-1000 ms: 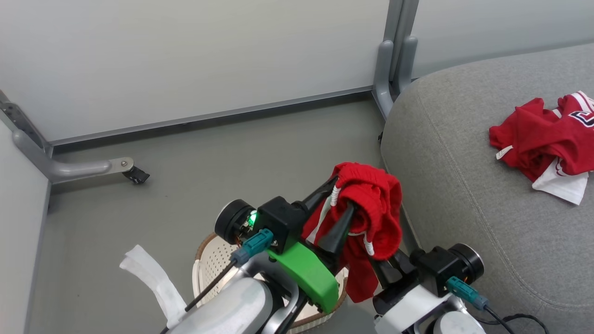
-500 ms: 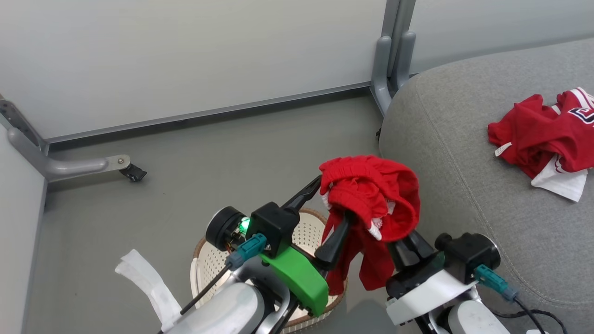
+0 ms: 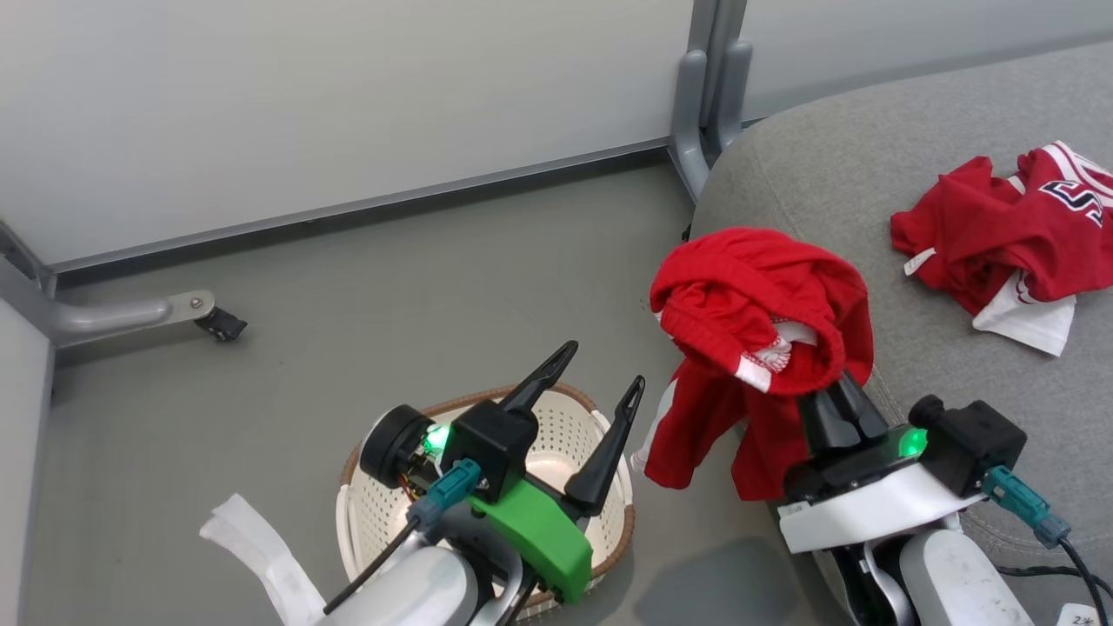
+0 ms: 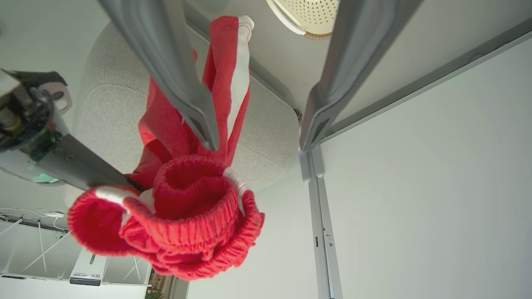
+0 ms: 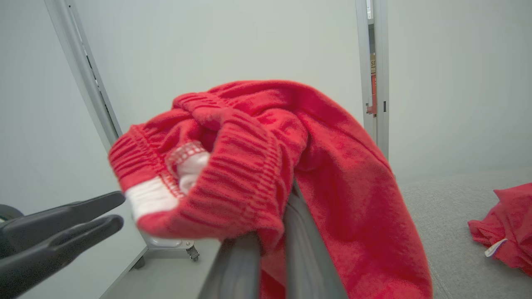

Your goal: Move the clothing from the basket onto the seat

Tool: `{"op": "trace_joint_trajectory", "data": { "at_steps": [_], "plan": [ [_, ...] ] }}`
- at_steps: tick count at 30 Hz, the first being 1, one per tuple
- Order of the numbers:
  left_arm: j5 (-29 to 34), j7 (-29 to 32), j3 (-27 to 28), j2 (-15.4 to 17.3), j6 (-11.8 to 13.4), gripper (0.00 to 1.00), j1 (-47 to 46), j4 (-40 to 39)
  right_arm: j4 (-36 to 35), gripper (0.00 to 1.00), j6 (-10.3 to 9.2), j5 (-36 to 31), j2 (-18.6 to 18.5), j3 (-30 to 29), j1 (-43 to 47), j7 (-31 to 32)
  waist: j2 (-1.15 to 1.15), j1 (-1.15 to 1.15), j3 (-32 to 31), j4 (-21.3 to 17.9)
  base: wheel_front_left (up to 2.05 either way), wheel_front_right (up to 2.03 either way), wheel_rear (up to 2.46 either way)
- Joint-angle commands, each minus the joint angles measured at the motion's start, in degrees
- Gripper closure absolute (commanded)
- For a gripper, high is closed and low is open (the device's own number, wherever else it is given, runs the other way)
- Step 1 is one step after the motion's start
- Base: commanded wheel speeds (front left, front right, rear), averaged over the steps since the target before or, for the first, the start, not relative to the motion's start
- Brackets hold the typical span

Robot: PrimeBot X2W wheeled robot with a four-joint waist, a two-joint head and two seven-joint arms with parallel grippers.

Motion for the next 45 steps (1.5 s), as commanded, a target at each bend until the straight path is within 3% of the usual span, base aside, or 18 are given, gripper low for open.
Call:
{"op": "trace_joint_trajectory", "data": {
  "at_steps": [1, 6, 16, 25, 29, 35, 41, 45],
  "plan": [
    [0.37, -0.48, 0.03, 0.47, 0.17, 0.0, 0.9, 0.19, -0.69, 1.0, -0.06, -0.56, -0.17, -1.0, -0.77, -0.14, 0.0, 0.0, 0.98, -1.49, 0.0, 0.0, 0.0],
    [1.17, -1.5, -0.52, 1.05, -0.69, 0.0, 0.35, 0.47, -2.33, 1.0, -0.06, -1.64, -0.15, -4.41, -0.94, -0.14, 0.0, 0.0, 2.7, -4.28, 0.0, 0.0, 0.0],
    [2.62, -2.59, -2.9, 2.46, -4.9, 0.0, -2.44, 0.73, -5.84, 1.0, -0.06, -1.66, -0.13, -9.01, 1.02, -0.14, 0.0, 0.0, 7.59, -11.8, 0.0, 0.0, 0.0],
    [5.62, -3.91, -4.23, 3.86, -5.91, 0.0, -4.85, 2.37, -6.66, 1.0, -0.06, 1.67, -0.1, -11.09, 1.97, -0.14, 0.0, 0.0, 13.72, -19.05, 0.0, 0.0, 0.0],
    [5.99, -4.36, -5.03, 4.6, -7.72, 0.0, -5.9, 2.31, -6.99, 1.0, -0.06, 4.06, -0.1, -12.41, 1.66, -0.14, 0.0, 0.0, 16.75, -21.16, 0.0, 0.0, 0.0],
    [6.81, -2.96, -5.84, 5.38, -9.11, 0.0, -8.43, 1.71, -7.5, 1.0, -0.06, 7.32, -0.11, -16.17, -2.27, -0.14, 0.0, 0.0, 23.4, -21.61, 0.0, 0.0, 0.0],
    [8.69, -1.03, -6.92, 5.54, -10.54, 0.0, -11.87, 1.0, -7.99, 1.0, -0.06, 7.45, -0.12, -23.72, -11.59, -0.14, 0.0, 0.0, 30.75, -18.43, 0.0, 0.0, 0.0],
    [8.45, -0.72, -6.72, 5.26, -11.82, 0.0, -14.33, -0.14, -9.08, 1.0, -0.05, 4.65, -0.07, -32.0, -21.83, -0.13, 0.0, 0.0, 36.57, -15.16, 0.0, 0.0, 0.0]
  ]
}}
